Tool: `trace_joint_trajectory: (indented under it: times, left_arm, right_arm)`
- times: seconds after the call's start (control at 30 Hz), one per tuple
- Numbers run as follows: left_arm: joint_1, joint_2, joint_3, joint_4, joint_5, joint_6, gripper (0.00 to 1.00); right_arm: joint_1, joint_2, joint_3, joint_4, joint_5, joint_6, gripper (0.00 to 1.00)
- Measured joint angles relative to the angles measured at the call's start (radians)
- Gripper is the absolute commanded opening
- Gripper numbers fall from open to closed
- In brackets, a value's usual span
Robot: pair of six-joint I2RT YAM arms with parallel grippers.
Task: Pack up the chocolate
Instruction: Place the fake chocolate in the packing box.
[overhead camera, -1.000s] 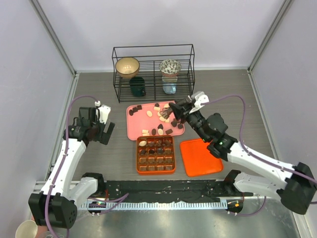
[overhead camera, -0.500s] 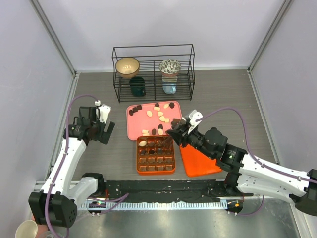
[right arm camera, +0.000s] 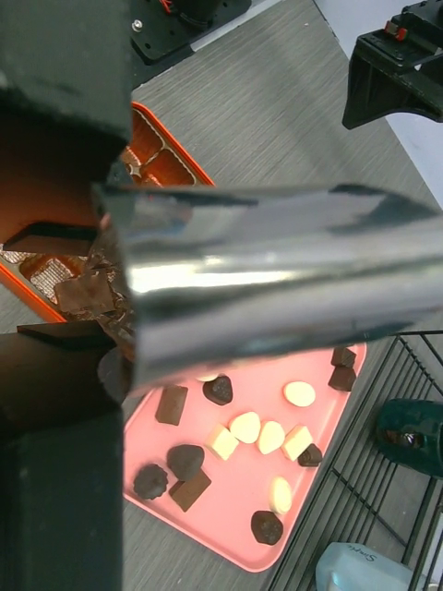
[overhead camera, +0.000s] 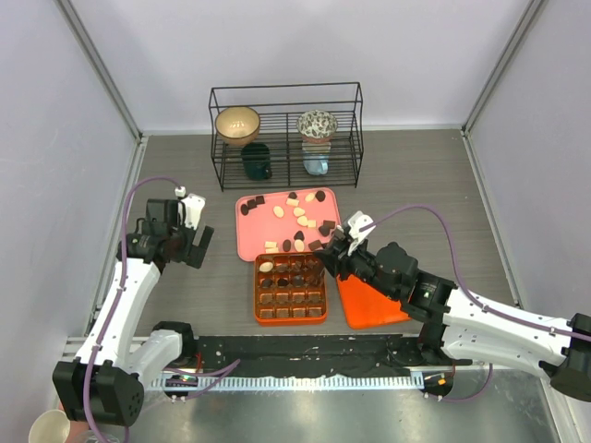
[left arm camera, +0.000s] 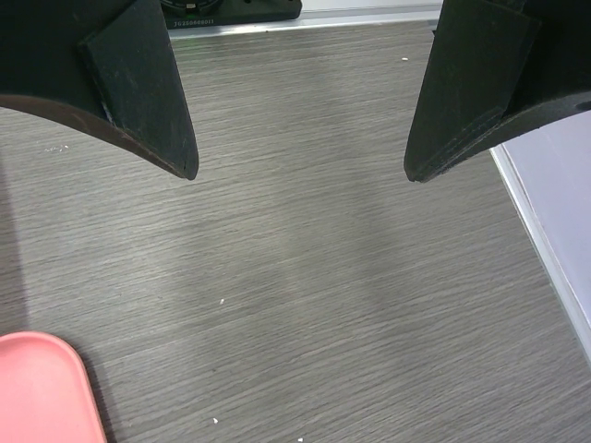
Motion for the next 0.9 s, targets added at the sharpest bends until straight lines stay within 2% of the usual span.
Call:
trace_joint_trajectory:
  times: [0.37,0.57,0.73,0.9]
  left_arm:
    - [0.000,0.000,0.000,-0.001,0.000,-0.007,1.00]
    - [0.000,-0.008,0.000,-0.006,0.000,-0.006,1.00]
    - [0.000,-0.013,0.000,-0.008,0.000,-0.007,1.00]
    - [0.000,-0.013,0.000,-0.009,0.000,-0.007,1.00]
  right_arm:
    - [0.000,0.025,-0.018,0.076,0.019,-0.016,0.32]
    - [0.000,0.041,-0.019,0.093,0.020,-0.017,0.42]
    - [0.000,0.037,-0.019,0.097,0.028,-0.021,0.42]
    - [0.000,0.031,-0.019,0.102,0.037,-0.038,0.38]
